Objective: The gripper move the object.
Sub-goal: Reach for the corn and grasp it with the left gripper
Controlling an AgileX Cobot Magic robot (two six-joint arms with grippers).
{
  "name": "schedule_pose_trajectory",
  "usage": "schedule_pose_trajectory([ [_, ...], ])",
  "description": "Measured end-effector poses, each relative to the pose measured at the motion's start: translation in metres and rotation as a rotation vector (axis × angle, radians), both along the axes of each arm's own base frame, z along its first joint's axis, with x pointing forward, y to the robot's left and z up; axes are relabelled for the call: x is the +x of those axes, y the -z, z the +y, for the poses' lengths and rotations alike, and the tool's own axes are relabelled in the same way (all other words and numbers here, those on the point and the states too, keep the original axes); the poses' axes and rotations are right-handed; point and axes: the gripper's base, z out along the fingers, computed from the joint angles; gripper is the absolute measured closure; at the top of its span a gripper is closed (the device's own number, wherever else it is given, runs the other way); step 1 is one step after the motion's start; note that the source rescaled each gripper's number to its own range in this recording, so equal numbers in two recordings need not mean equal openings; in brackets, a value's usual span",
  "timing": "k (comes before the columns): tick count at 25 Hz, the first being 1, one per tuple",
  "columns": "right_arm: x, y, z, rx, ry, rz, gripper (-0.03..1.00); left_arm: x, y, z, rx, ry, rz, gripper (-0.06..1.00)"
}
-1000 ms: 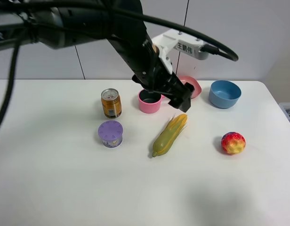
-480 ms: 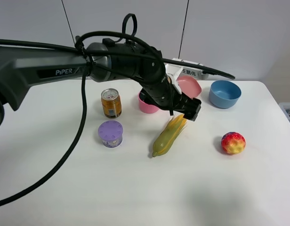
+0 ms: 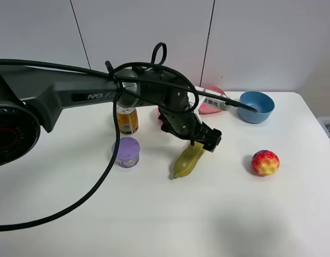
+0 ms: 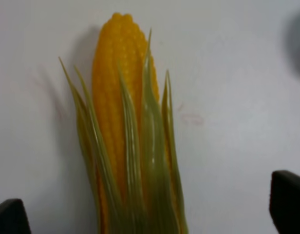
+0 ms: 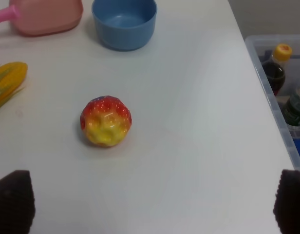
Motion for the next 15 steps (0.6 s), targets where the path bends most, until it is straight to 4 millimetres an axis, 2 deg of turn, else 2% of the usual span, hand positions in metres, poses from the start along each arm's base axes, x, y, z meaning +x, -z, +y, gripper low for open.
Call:
schedule_pose_trajectory([
  [10,0.000,0.000,0.000,0.000,0.000,0.000,-0.03,0.000,0.038,0.000,0.058,0.001,0.051,-0.06],
  [15,0.000,0.000,0.000,0.000,0.000,0.000,-0.03,0.000,0.046,0.000,0.071,0.002,0.061,-0.06],
])
